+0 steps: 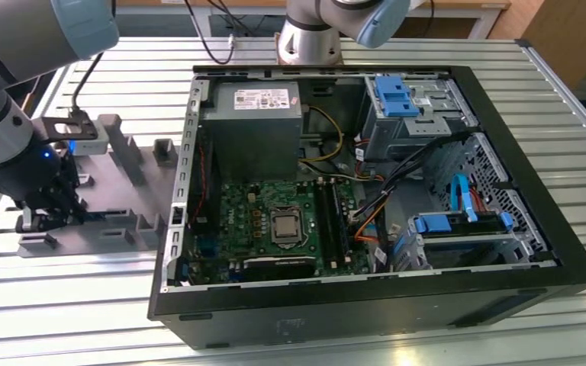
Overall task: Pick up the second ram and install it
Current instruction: 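Pick up the second ram and move it above second insertion slot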
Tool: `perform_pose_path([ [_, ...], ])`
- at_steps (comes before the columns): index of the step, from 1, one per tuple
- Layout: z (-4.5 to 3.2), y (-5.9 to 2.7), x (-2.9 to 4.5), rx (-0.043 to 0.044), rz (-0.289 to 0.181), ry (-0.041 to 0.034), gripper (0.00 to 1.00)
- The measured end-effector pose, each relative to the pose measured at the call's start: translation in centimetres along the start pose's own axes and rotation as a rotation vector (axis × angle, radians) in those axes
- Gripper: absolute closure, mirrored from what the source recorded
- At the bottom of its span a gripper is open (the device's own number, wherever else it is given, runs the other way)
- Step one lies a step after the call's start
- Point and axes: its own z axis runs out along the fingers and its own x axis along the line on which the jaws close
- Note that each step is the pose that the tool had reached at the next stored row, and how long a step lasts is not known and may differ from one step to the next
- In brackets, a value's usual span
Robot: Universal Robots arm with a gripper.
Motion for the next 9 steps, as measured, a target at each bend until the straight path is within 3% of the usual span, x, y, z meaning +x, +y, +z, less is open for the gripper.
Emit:
perform_pose_path([
  [9, 0.08, 0.08, 0.0, -0.0001, 0.0, 0.0001, 0.77],
])
